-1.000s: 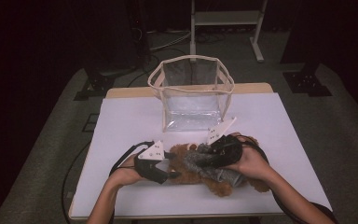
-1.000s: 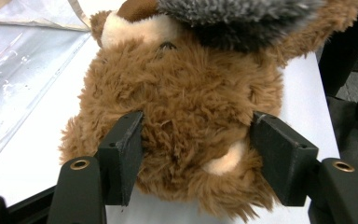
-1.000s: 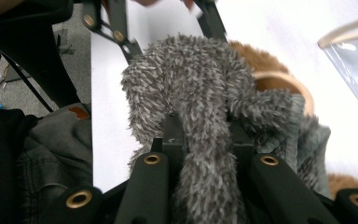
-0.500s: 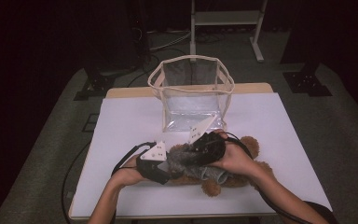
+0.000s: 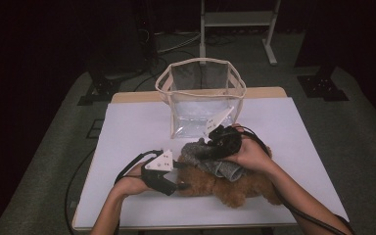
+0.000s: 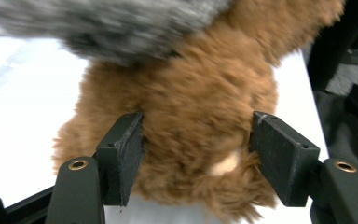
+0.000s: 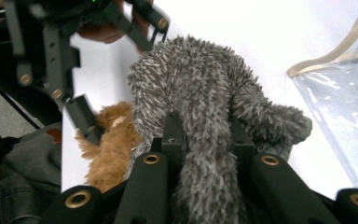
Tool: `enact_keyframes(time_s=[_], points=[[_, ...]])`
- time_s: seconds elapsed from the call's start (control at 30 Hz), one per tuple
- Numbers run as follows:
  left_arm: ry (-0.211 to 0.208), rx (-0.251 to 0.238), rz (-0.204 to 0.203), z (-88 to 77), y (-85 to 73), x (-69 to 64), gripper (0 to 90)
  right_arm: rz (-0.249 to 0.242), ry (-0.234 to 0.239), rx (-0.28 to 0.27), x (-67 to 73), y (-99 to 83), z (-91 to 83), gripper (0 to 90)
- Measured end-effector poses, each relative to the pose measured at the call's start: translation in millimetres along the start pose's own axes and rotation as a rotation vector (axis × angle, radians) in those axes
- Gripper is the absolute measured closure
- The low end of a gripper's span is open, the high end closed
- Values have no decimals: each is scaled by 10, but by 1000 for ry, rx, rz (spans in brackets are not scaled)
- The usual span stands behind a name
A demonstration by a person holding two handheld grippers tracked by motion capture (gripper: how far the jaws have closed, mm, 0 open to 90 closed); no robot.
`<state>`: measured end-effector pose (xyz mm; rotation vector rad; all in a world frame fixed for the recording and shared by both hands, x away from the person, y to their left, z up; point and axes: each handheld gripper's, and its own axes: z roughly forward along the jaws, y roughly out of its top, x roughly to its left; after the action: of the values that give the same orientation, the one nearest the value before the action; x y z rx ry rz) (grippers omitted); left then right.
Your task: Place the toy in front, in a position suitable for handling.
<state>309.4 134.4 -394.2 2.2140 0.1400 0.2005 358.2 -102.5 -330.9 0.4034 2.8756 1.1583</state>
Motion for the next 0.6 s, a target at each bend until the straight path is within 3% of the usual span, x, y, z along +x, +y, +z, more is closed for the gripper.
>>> enact_keyframes(time_s=[0.13,0.3,0.43,0.6], points=[[3,-4,-13,11,-1,1,360,-14,14,-2,41,-19,-24,742],[-26,26,12,84,7,-48,365,-33,9,19,83,54,-24,741],[-40,26,23,78,0,-59,366,-26,12,27,31,122,23,740],[-58,29,35,60,0,-71,365,15,9,39,-131,131,84,740]])
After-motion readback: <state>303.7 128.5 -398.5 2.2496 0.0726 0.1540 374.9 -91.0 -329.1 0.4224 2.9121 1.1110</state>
